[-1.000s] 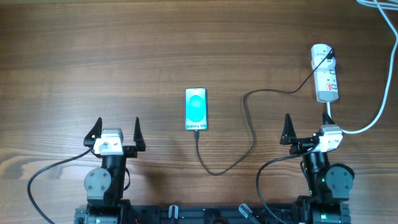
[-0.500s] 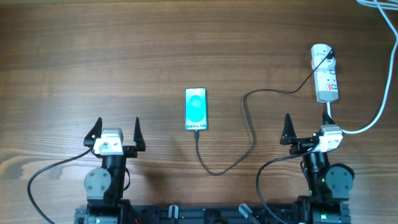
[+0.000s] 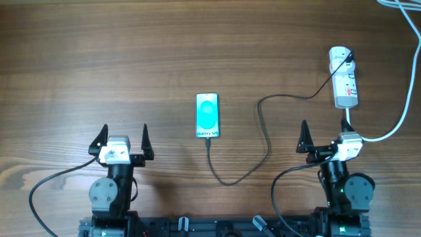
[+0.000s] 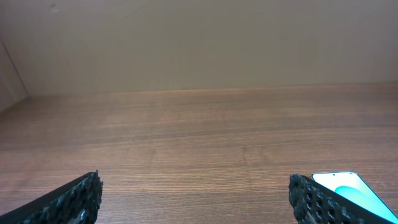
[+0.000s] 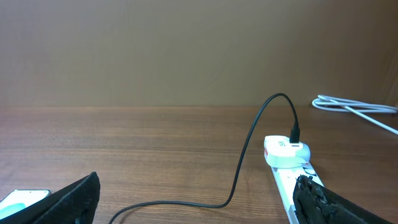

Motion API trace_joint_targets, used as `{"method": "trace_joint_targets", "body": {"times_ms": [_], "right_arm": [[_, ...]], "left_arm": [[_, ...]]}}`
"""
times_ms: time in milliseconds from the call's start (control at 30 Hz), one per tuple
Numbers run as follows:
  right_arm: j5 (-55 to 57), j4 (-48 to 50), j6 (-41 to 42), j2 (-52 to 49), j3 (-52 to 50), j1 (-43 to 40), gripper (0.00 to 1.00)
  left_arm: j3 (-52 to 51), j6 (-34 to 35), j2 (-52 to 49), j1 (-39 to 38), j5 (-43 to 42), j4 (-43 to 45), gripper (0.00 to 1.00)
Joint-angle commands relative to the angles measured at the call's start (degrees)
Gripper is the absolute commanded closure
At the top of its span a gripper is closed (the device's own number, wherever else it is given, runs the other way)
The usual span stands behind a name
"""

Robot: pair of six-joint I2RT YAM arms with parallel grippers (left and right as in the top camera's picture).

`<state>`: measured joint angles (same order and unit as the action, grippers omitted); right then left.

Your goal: Plug charger to phone and switch on socket

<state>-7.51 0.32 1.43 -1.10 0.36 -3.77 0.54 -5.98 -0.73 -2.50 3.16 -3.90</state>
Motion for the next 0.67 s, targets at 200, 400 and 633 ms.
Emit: {"method": "trace_joint_targets", "body": {"times_ms": [200, 400, 633], "right_arm": [[-0.22, 0.13, 0.22, 0.90, -0.07, 0.07, 0.00], [-0.22, 0.13, 0.20, 0.90, -0.07, 0.07, 0.01], [-0.22, 0.13, 0.24, 0.90, -0.07, 0.07, 0.00]], "left_arm": [[-0.22, -0.66, 0.57, 0.39, -0.07, -0.07, 0.00], [-0.22, -0.66, -2.89, 0.39, -0.09, -0.04, 0.00], [-0.22, -0.66, -4.94, 0.39, -0.07, -0.04, 0.00]]}}
